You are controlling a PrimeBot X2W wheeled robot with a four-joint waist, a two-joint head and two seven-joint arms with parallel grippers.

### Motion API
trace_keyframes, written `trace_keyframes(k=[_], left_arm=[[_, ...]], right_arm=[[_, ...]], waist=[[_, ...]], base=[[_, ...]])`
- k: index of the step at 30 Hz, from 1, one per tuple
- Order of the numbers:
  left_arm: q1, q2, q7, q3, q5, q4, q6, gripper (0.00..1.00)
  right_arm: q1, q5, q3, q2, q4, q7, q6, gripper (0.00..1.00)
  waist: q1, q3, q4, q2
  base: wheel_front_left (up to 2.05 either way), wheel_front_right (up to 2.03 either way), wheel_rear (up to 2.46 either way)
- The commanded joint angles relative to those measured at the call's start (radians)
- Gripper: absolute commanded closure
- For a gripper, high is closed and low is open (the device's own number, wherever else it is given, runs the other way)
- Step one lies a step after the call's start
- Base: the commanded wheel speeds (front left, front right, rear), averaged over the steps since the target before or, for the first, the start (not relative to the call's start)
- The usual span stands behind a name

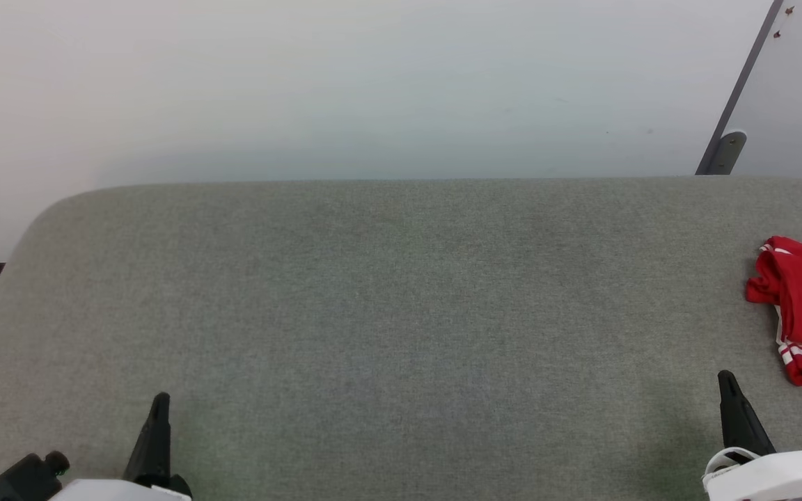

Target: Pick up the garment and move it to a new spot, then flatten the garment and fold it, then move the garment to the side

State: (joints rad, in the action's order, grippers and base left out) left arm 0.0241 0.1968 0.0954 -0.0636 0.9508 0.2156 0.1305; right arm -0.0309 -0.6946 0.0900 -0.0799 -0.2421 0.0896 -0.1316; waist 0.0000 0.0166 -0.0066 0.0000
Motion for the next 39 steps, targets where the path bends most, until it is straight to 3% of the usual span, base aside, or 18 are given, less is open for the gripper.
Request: trace_keyframes(k=[1,39], left_arm=[[-0.024,0.002,-0.009,-0.008,0.034,-0.006,0.0,1.0],[-0.086,-0.078,-0.117,-0.032,0.367,0.012,0.0,1.0]], right_arm=[[-0.026,-0.047,0.004,0.0,0.013,-0.008,0.0,1.0],[-0.057,-0.51,0.016,0.016,0.005,-0.114,0.001,1.0]], waist=[[0.0,0.0,0.0,0.0],[0.0,-0.009,0.003,0.0]], base=[[0.0,0.0,0.0],[0.0,0.0,0.0]])
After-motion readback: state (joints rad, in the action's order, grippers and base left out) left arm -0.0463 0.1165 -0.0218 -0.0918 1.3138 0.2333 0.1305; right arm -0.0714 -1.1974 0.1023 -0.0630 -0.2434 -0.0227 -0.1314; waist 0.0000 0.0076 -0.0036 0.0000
